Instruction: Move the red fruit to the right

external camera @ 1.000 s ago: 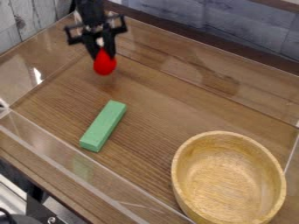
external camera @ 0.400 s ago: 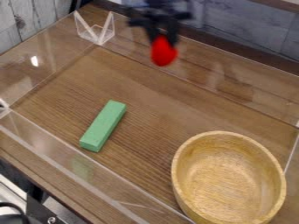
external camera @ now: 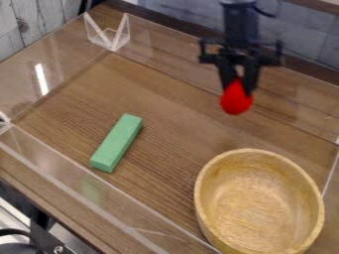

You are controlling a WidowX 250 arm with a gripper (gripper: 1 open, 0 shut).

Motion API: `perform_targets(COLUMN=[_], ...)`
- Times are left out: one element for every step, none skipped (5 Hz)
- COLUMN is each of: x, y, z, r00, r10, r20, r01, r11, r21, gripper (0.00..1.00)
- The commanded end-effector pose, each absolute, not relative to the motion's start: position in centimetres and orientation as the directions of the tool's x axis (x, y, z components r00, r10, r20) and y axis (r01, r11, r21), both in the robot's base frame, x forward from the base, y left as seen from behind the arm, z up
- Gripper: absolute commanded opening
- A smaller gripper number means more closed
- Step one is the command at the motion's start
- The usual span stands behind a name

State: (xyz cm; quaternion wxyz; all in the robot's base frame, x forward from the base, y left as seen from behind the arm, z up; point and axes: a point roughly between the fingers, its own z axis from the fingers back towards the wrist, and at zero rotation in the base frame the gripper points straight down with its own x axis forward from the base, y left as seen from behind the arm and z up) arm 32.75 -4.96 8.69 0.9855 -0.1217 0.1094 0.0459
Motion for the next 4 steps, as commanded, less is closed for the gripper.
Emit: perform_targets(x=[34.4,35.2,34.9,34.5], y=[-4.6,-4.4,-4.7,-4.9], z=[8.6,7.0,6.4,6.5], r00=[0.986,0.987,0.989,0.99], r10=[0.067,0.053,0.06,0.068], r20=[-0.155,-0.149,-0.132,-0.124], r01=[-0.099,-0.081,-0.083,-0.088], r11=[0.973,0.979,0.982,0.982], r21=[-0.208,-0.187,-0.172,-0.164], gripper=[0.0,0.0,0.0,0.0])
